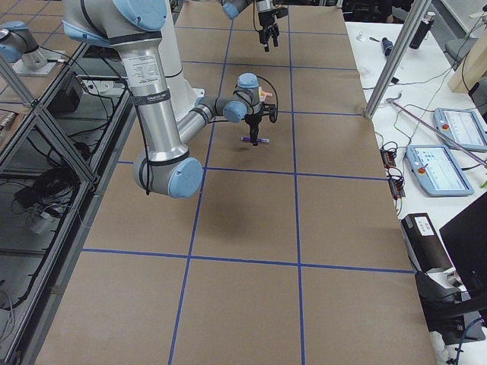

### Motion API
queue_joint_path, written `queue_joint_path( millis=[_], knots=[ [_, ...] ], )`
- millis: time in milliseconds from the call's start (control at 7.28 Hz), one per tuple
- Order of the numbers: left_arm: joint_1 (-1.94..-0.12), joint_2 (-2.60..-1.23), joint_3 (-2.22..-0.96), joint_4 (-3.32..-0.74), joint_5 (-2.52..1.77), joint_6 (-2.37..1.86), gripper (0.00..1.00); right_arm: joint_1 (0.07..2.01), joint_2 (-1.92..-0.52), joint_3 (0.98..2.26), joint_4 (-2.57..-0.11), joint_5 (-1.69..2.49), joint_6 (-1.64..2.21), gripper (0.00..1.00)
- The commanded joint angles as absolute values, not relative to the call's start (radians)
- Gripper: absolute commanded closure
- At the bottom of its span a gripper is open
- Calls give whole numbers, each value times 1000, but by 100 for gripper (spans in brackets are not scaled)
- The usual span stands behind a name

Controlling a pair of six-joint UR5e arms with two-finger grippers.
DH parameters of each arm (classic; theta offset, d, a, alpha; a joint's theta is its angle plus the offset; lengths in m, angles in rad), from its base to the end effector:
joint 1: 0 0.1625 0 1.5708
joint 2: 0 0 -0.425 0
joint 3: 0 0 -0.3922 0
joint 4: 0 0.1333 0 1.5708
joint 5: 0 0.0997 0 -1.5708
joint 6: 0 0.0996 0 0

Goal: Collect pens into pen holder
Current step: 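Release the green marker into the cup while the right gripper moves to purple marker, then close the right gripper on the purple marker and lift it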

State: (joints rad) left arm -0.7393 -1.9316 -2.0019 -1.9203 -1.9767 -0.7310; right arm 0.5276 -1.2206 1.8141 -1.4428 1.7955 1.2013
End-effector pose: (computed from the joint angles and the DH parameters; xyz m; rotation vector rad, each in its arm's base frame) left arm 0.3433 -0.4402 0.2285 0.5461 1.0507 0.3200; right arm -0.4711 -0.4031 0.3494 0.1179 -0.7404 0.0696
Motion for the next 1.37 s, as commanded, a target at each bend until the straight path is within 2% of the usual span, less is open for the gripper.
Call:
queue_joint_path(
  millis=[0,137,275,550,687,824,1237],
  knots=[
    [-739,-1931,-2005,-1921,-1974,-730,0,545,-1193,1783,-1471,1836,1169,4],
    [-738,-1931,-2005,-1922,-1974,-730,0,548,-1157,1746,-1471,1835,1169,8],
    [-738,-1930,-2005,-1922,-1974,-730,0,548,-1141,1727,-1465,1835,1170,19],
    [-738,-1931,-2005,-1922,-1974,-730,0,546,-1138,1724,-1463,1835,1173,33],
    [-738,-1931,-2005,-1922,-1974,-730,0,546,-1141,1723,-1460,1836,1173,49],
    [-738,-1931,-2005,-1922,-1974,-730,0,545,-1146,1723,-1459,1836,1173,53],
    [-738,-1933,-2005,-1922,-1974,-730,0,542,-1150,1721,-1457,1836,1178,53]
  ],
)
